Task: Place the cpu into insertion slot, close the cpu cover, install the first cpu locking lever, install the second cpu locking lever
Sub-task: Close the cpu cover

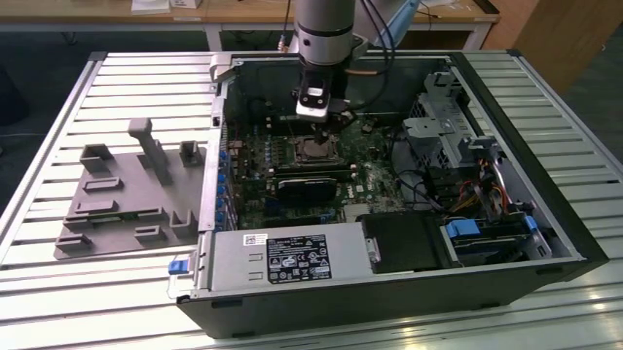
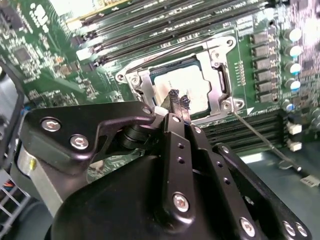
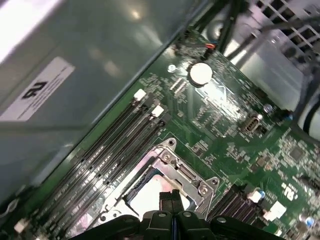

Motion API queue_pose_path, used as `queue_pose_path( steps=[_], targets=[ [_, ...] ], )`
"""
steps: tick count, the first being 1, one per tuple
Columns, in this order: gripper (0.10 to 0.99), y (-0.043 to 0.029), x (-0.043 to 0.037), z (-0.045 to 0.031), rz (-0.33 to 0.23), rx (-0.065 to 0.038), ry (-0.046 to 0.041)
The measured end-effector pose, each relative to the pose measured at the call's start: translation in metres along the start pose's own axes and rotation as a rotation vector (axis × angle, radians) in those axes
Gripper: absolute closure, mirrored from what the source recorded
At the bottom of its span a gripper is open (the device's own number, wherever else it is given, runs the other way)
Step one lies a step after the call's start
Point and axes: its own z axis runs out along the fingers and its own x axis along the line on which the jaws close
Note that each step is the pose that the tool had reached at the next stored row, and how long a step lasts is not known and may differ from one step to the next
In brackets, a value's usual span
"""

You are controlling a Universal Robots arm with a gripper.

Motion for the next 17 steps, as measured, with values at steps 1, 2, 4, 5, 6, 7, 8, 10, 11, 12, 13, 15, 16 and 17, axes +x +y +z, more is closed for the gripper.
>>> queue_pose_path(
  steps=[1,2,4,5,6,7,8,10,11,12,13,15,16,17],
  targets=[
    [0.984,0.0000,0.0000,0.0000,-0.018,0.000,-0.0001],
    [0.984,0.0000,0.0000,0.0000,-0.036,-0.001,-0.0002],
    [0.984,0.0000,0.0000,0.0001,-0.072,-0.001,-0.0008],
    [0.984,-0.0001,0.0000,0.0001,-0.090,-0.001,-0.0012],
    [0.984,-0.0001,0.0000,0.0002,-0.108,-0.001,-0.0016],
    [0.984,0.0000,0.0000,0.0002,-0.126,-0.002,-0.0020],
    [0.984,0.0000,0.0000,0.0003,-0.146,-0.002,-0.0024],
    [0.984,0.0000,0.0000,0.0004,-0.182,-0.003,-0.0024],
    [0.984,0.0000,0.0000,0.0005,-0.200,-0.004,-0.0024],
    [0.984,0.0000,0.0000,0.0005,-0.218,-0.004,-0.0024],
    [0.984,0.0000,0.0000,0.0006,-0.236,-0.005,-0.0024],
    [0.984,0.0000,0.0000,0.0007,-0.272,-0.006,-0.0023],
    [0.984,0.0000,0.0000,0.0007,-0.290,-0.006,-0.0024],
    [0.984,0.0000,0.0000,0.0008,-0.308,-0.006,-0.0026]
  ],
)
